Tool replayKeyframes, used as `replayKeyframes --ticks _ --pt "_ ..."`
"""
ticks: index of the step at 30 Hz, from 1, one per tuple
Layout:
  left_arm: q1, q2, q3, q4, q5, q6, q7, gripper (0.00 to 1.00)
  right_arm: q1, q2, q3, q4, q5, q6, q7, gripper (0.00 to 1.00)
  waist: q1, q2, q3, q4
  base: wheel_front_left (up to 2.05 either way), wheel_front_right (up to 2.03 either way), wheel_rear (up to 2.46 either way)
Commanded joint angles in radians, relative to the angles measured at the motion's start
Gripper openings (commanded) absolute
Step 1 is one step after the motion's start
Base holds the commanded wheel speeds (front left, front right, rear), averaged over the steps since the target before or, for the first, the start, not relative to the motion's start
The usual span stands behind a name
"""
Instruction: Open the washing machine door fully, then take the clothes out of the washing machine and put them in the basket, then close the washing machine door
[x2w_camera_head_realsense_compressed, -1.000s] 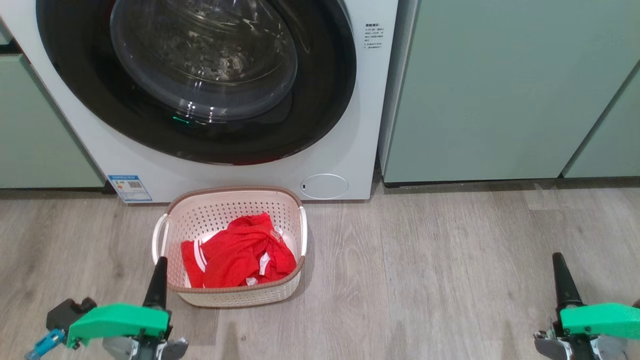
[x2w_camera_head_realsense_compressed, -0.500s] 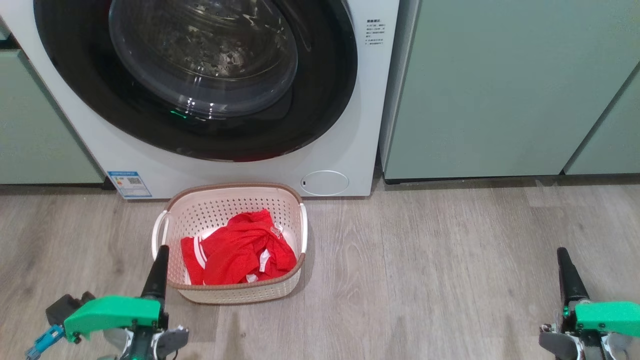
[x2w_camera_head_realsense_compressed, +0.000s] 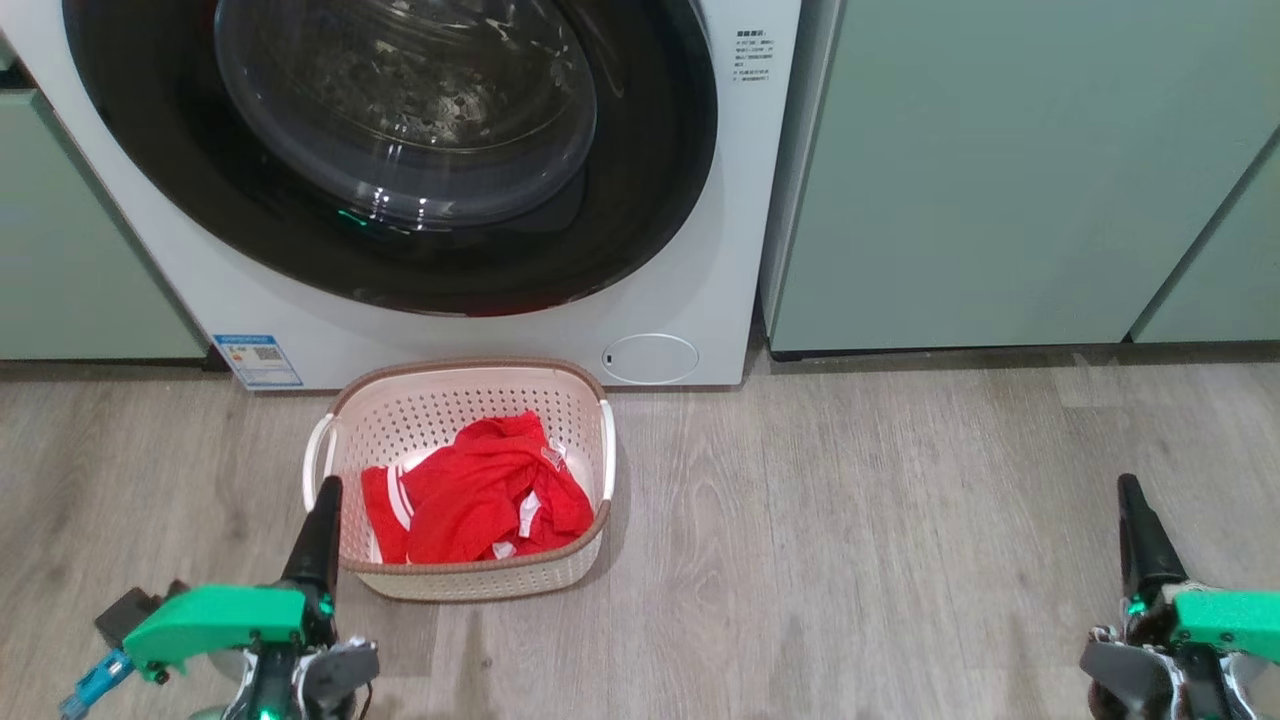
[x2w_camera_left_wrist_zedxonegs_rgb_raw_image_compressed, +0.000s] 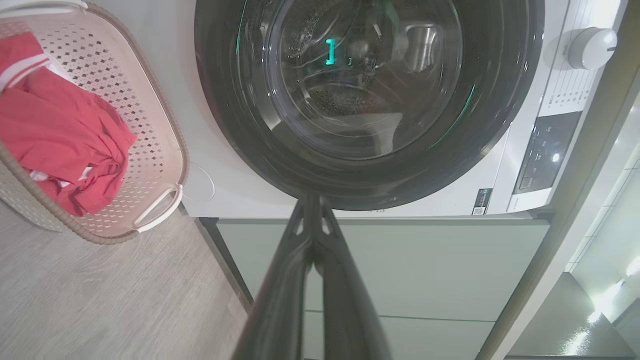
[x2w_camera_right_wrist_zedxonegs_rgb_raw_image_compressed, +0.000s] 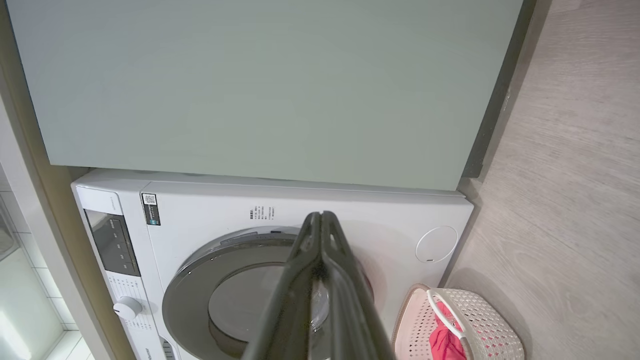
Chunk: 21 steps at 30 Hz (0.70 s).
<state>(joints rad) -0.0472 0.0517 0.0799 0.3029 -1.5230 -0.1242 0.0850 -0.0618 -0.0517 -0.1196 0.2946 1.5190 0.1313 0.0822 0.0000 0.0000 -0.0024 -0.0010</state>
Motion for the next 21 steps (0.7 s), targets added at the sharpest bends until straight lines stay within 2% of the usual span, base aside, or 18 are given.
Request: replayKeyframes --ticks 1,6,21 --pt "-0.059 0.002 0.032 -0.045 -0.035 -0.006 0.014 0.0 -0.044 0.0 0.011 -0.042 0.038 -0.001 0.017 0.0 0.0 0.0 0.002 0.0 0.0 0.0 0.0" --pt "-0.061 -0.001 0.034 -0.058 -0.085 -0.007 0.028 0.0 -0.046 0.001 0.005 -0.05 0.089 -0.001 0.031 0.0 0.0 0.0 0.005 0.001 0.0 0.0 0.0" --pt "-0.061 -0.001 0.034 -0.058 -0.085 -0.007 0.028 0.0 -0.046 0.001 0.006 -0.05 0.089 -0.001 0.031 0.0 0.0 0.0 0.005 0.001 0.0 0.0 0.0"
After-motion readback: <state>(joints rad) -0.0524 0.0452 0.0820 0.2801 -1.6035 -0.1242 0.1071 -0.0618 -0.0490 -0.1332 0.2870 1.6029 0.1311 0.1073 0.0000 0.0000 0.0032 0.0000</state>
